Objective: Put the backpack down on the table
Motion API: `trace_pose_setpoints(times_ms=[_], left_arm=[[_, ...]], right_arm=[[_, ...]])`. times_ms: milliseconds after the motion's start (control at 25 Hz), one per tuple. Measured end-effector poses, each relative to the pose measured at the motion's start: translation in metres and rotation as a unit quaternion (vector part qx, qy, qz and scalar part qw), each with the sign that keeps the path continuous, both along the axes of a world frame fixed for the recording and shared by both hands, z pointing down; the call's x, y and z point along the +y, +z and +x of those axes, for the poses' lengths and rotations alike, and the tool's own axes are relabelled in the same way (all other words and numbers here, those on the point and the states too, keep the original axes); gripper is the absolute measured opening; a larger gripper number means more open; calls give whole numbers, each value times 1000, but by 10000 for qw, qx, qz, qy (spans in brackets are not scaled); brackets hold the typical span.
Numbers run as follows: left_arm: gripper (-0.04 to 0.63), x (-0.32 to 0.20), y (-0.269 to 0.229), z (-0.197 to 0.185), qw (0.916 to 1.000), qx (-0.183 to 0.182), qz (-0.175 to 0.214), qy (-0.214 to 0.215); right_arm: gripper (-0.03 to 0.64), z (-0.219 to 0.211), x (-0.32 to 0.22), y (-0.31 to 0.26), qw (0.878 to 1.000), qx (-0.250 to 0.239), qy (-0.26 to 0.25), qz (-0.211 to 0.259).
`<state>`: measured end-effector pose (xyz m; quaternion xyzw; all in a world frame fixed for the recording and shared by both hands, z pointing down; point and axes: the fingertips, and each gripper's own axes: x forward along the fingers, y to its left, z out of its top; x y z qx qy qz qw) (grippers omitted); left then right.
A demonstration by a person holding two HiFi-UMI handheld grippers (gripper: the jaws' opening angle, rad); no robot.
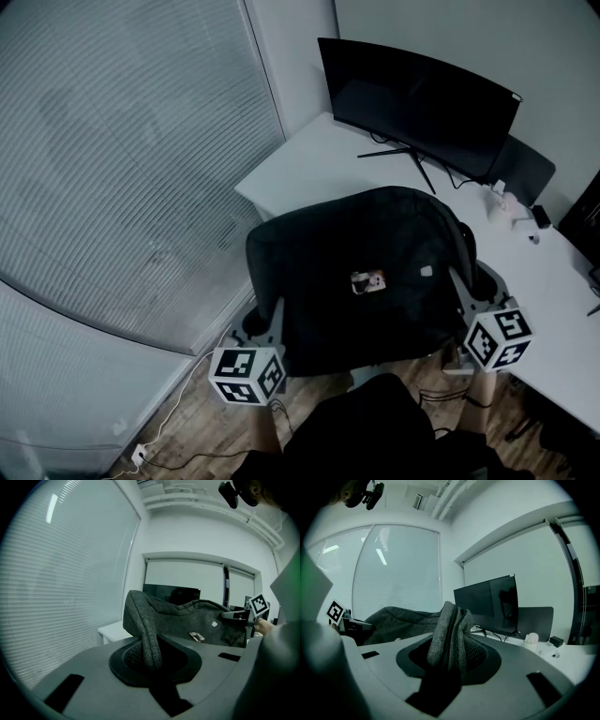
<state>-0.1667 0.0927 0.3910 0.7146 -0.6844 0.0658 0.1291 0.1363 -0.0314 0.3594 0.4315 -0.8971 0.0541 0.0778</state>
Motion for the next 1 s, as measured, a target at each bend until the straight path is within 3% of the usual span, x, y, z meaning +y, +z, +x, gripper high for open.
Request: trace_pose_setpoints(times_ms=[200,800,1000], left_arm=[[54,-17,2,-8,10000,18,35,32],[54,-147,-19,-68,9999,18,-90,53],[54,-170,-16,-74,9999,-11,-55,99]], right_arm=[[135,-8,-17,0,10000,4,-2,30],[135,-68,-148,-16,9999,-45,14,-111],[135,-73,-170,-12,9999,-70,62,-68]])
